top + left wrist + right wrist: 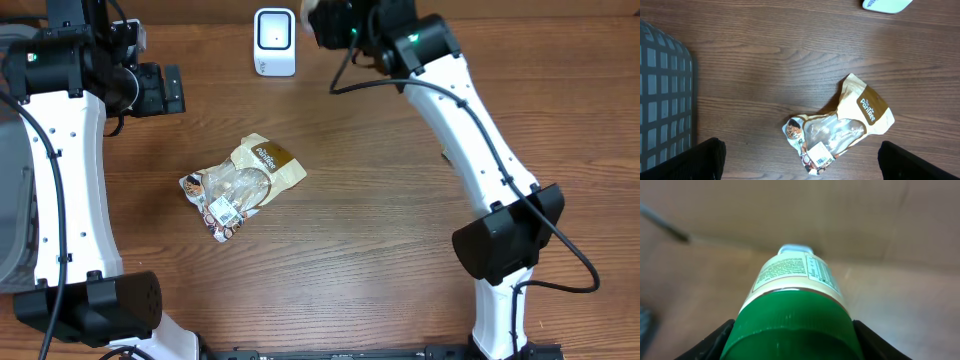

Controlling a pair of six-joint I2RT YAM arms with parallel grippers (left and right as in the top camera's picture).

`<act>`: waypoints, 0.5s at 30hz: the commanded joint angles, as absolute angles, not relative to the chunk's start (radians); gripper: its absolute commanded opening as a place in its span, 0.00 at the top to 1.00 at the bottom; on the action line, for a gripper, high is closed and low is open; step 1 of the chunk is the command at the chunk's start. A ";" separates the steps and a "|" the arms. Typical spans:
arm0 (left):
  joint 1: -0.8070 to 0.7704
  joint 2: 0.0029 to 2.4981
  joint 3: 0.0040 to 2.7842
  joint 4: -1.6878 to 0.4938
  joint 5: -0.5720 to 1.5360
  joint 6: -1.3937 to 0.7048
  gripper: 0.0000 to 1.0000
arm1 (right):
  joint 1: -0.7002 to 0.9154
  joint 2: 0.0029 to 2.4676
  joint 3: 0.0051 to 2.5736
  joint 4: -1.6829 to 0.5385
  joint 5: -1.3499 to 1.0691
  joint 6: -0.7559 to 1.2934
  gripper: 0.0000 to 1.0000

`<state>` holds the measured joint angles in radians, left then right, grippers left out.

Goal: Scan the item barcode
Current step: 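Hold the jar's label in front of the scanner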

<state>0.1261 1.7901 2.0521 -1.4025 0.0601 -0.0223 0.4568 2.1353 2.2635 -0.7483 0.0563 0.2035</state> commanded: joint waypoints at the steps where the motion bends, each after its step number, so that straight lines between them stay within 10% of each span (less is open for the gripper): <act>1: 0.124 1.798 2.050 -1.402 0.068 -0.006 0.00 | 0.516 2.142 2.305 -0.605 0.352 0.040 0.35; 15: 0.124 1.798 2.050 -1.402 0.068 -0.006 0.00 | 0.549 2.459 2.305 -0.009 0.359 -0.460 0.42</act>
